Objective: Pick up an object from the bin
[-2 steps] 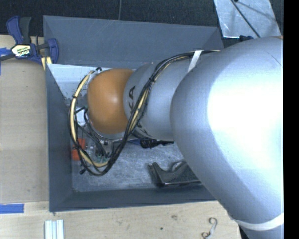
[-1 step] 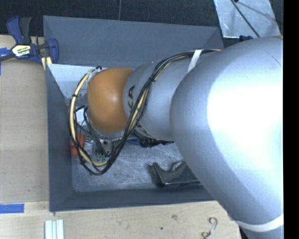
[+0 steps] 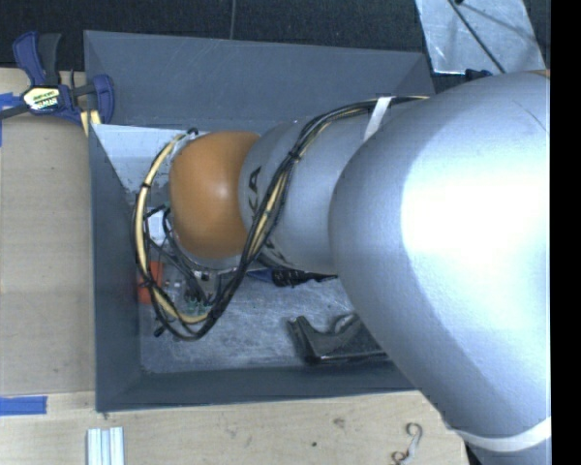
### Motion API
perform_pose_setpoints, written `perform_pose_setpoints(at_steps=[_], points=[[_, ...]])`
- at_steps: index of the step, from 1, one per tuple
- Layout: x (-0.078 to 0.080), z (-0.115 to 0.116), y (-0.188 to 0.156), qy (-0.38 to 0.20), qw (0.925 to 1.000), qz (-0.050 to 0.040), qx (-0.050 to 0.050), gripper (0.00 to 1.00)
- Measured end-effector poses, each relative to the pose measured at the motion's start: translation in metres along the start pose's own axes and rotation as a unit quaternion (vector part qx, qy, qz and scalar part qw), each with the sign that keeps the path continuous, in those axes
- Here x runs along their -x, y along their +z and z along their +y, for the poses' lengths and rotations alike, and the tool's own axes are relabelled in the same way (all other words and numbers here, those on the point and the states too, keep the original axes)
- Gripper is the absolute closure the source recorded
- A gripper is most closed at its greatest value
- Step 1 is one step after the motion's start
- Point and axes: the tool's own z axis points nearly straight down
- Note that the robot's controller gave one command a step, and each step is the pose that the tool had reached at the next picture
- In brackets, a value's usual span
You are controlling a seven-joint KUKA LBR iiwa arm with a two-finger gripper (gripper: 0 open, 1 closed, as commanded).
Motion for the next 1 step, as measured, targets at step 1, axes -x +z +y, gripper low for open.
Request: perform_pose_setpoints(at_steps=[1], points=[[0.0001, 0.0000, 0.0000, 0.000, 1.0000, -0.0001, 0.000, 1.00]])
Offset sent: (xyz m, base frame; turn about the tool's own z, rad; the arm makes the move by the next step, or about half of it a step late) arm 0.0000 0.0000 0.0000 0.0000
